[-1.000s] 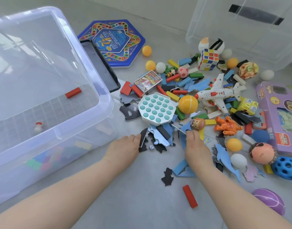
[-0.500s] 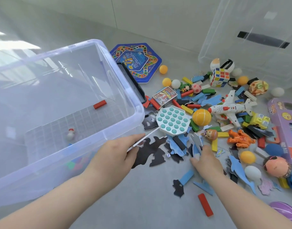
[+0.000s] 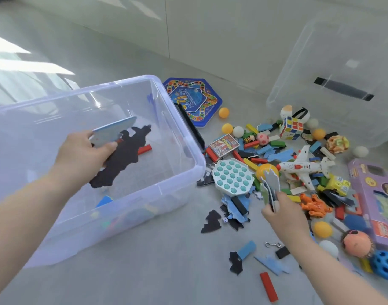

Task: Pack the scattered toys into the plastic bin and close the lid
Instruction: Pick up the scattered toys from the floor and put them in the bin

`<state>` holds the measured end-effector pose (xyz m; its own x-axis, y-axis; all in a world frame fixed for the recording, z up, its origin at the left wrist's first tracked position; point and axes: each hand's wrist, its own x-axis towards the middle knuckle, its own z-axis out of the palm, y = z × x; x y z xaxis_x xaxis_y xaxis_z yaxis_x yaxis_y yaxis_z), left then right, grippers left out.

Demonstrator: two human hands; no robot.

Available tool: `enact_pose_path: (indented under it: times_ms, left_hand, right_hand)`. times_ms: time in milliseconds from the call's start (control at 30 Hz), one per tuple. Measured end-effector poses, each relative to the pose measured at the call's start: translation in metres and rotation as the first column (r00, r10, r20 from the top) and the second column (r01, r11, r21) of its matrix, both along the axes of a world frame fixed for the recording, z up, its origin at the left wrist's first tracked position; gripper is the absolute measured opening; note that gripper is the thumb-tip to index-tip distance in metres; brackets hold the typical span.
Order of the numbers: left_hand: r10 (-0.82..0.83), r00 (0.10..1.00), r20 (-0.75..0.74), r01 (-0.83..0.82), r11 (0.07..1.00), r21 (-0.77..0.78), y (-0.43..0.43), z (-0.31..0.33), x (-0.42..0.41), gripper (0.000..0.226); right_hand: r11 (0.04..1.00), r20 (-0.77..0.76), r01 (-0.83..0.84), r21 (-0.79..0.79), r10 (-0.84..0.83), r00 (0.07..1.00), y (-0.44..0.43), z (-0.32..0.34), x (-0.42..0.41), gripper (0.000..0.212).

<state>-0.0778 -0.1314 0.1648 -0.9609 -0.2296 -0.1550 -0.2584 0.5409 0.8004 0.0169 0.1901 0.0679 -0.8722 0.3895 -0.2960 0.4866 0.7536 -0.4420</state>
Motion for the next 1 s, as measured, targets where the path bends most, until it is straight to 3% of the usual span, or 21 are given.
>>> enact_pose_path:
  times_ms: [67,167,300,367,433,467,533,600,800,900,1000]
  left_hand:
    - [-0.121,0.973,0.198,0.143,0.984,-0.103,0.002,-0.015,0.002,0.019]
    - [-0.267,0.866,0.422,0.349,0.929,-0.127,0.008,-0.036,0.009,0.011]
    - [-0.231,0.819,0.525,0.284,0.958,-0.023,-0.002,-0.047,0.007,0.030]
    - [-0.235,0.786,0.571,0.297,0.955,-0.016,-0.009,-0.054,0.002,0.041]
    - [-0.248,0.792,0.557,0.336,0.940,-0.059,-0.017,-0.063,-0.011,0.024]
    - [-0.248,0.805,0.538,0.339,0.938,-0.074,-0.022,-0.067,-0.018,0.019]
    - [-0.247,0.822,0.513,0.328,0.942,-0.071,-0.032,-0.077,-0.031,0.025]
    - [-0.239,0.817,0.524,0.314,0.948,-0.057,-0.038,-0.093,-0.034,0.038]
    - [-0.288,0.812,0.508,0.300,0.952,0.060,-0.020,-0.127,-0.031,0.055]
    - [-0.409,0.715,0.567,0.427,0.898,0.109,-0.013,-0.134,-0.026,0.050]
    - [-0.497,0.608,0.619,0.563,0.820,0.105,-0.010,-0.136,-0.022,0.043]
  right_hand:
    - [0.989,-0.179,-0.014,-0.148,-0.013,0.984,-0.014,0.032,-0.012,0.004]
    - [0.950,-0.397,-0.167,-0.264,0.051,0.917,-0.054,0.084,-0.034,0.030]
    - [0.866,-0.495,-0.397,-0.303,0.213,0.842,-0.121,0.131,-0.067,0.026]
    - [0.807,-0.373,-0.561,-0.185,0.471,0.800,-0.155,0.135,-0.089,0.014]
    - [0.711,-0.090,-0.703,0.008,0.701,0.707,-0.182,0.126,-0.114,0.006]
    - [0.659,0.048,-0.748,0.080,0.747,0.663,-0.192,0.117,-0.125,0.014]
    - [0.586,0.246,-0.793,0.165,0.754,0.609,-0.203,0.099,-0.142,0.021]
    - [0.566,0.336,-0.806,0.172,0.736,0.588,-0.207,0.082,-0.147,0.017]
    - [0.680,0.500,-0.729,0.081,0.605,0.619,-0.210,0.041,-0.150,0.033]
    - [0.669,0.588,-0.743,0.010,0.597,0.545,-0.211,0.040,-0.153,0.031]
    - [0.620,0.633,-0.785,-0.019,0.614,0.470,-0.212,0.045,-0.151,0.013]
